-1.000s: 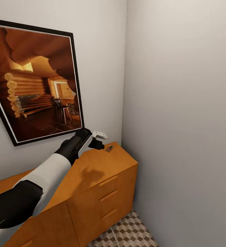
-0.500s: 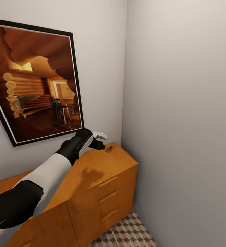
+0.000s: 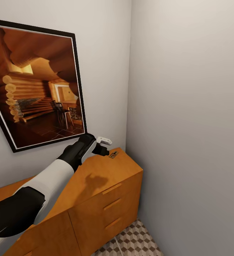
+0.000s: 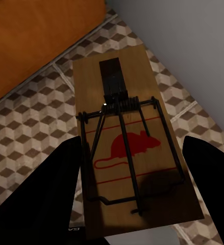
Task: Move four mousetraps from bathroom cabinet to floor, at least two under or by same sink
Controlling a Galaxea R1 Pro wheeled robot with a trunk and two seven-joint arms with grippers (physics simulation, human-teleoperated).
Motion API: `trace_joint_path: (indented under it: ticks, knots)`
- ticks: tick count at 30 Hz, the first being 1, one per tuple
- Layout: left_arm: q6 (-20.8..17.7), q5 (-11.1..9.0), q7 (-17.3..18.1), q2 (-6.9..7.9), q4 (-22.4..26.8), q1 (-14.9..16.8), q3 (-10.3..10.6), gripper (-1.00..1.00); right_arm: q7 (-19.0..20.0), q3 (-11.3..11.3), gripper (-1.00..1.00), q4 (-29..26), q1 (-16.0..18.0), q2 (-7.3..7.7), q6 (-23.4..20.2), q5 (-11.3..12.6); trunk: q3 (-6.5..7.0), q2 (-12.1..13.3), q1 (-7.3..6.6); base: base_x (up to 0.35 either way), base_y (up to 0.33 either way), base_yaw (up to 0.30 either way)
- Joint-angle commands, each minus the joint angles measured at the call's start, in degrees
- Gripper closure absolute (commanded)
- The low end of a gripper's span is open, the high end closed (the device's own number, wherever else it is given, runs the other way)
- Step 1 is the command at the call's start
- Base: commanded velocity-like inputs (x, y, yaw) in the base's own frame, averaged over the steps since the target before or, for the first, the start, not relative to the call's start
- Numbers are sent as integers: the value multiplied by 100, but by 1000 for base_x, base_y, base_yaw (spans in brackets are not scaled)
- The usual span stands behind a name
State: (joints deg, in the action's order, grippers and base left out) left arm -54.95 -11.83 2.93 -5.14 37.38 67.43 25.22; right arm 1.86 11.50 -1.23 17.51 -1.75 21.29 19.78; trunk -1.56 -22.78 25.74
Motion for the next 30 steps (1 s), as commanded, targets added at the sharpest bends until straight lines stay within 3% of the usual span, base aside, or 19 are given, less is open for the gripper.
trace_joint_path:
  ticks: [1, 14, 30]
  knots:
    - [-20, -12, 6, 3, 0, 7, 19, -100, 18, 37, 100, 9, 6, -1, 24, 61, -14, -14, 4, 0, 0, -57]
    - [-24, -11, 20, 4, -19, 4, 45, -100, 17, 36, 100, 9, 6, -1, 20, 63, 37, -14, 4, 0, 23, -220]
    - [-24, -9, 23, 13, -104, -2, 45, -100, 17, 36, 100, 9, 6, -1, 19, 61, 99, -14, 4, 0, 259, -203]
